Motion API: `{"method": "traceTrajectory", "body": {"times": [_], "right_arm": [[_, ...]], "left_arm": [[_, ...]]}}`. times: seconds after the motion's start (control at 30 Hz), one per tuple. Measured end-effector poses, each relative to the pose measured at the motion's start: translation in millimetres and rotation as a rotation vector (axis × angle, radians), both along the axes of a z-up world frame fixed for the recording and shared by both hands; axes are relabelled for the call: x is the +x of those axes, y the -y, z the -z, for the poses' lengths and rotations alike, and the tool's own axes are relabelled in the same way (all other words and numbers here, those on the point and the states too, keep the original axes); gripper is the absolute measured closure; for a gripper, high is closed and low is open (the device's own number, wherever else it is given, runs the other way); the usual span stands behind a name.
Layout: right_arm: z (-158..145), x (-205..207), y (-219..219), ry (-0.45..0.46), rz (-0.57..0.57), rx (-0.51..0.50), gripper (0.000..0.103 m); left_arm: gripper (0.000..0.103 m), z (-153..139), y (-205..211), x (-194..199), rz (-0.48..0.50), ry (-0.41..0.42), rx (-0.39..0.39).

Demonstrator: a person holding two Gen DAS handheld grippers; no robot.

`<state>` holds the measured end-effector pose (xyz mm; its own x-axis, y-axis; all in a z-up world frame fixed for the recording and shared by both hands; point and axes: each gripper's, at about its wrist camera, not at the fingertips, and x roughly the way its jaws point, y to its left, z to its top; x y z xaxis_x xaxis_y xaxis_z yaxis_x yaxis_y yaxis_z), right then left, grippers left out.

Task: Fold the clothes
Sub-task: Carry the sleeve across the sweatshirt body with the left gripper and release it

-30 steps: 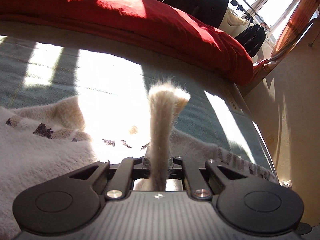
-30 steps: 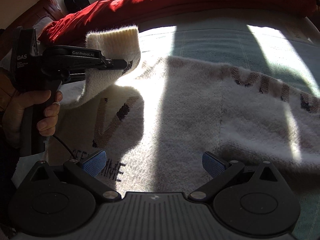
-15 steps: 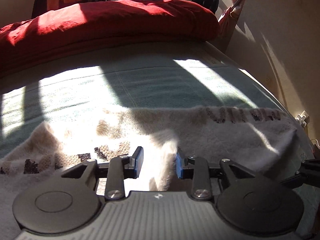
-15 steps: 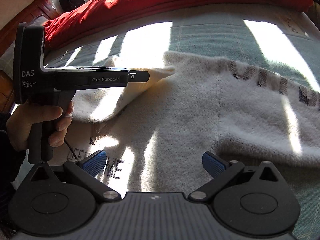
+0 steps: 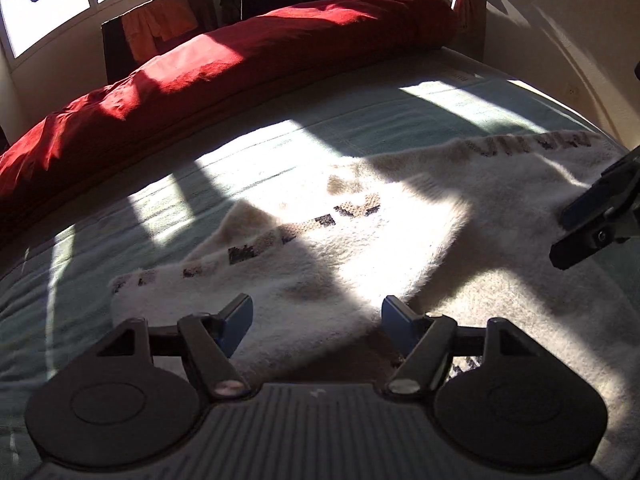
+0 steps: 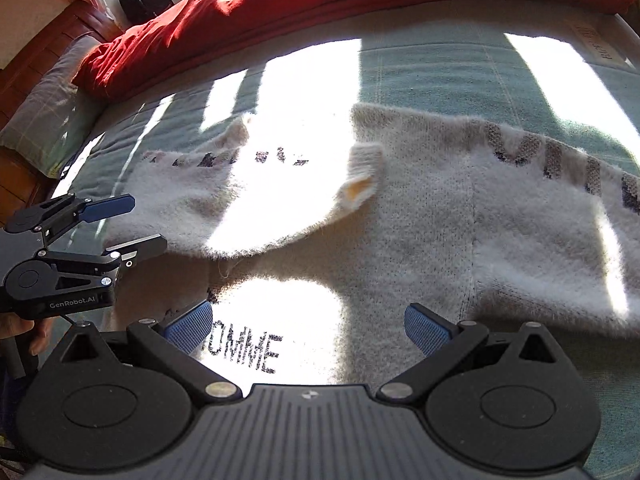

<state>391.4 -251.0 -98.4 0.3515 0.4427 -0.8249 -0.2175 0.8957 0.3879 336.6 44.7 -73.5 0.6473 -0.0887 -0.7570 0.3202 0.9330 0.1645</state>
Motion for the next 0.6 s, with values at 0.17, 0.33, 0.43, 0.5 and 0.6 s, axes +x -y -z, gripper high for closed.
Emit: {"method": "traceTrajectory", "body": {"times": [0.17, 0.33, 0.43, 0.5, 0.6], "right_arm": [[-3.8, 6.8, -19.1, -0.013, -0.03, 0.003, 0.0], [-4.9, 14.5, -42.7, -0.037, -0.066, -0.009, 0.0], [-6.3, 16.6, -54.1, -0.044, -0.095, -0.027, 0.0], [-8.0, 17.8, -59.7, -0.042, -0.108, -0.039, 0.0], [-10.5, 19.6, -67.9, -0.038, -0.126, -0.057, 0.0]], "left_arm": [[0.019, 14.7, -48.2, -27.4, -0.164, -0.003, 0.11], [0.019, 52.2, -75.1, -27.9, -0.245, -0.015, 0.171], [0.019, 68.1, -77.2, -18.5, -0.232, 0.024, 0.219], [0.019, 72.9, -80.2, -9.1, -0.251, 0.04, 0.259], [0.018, 71.3, -89.6, -7.8, -0.25, 0.075, 0.251]]}}
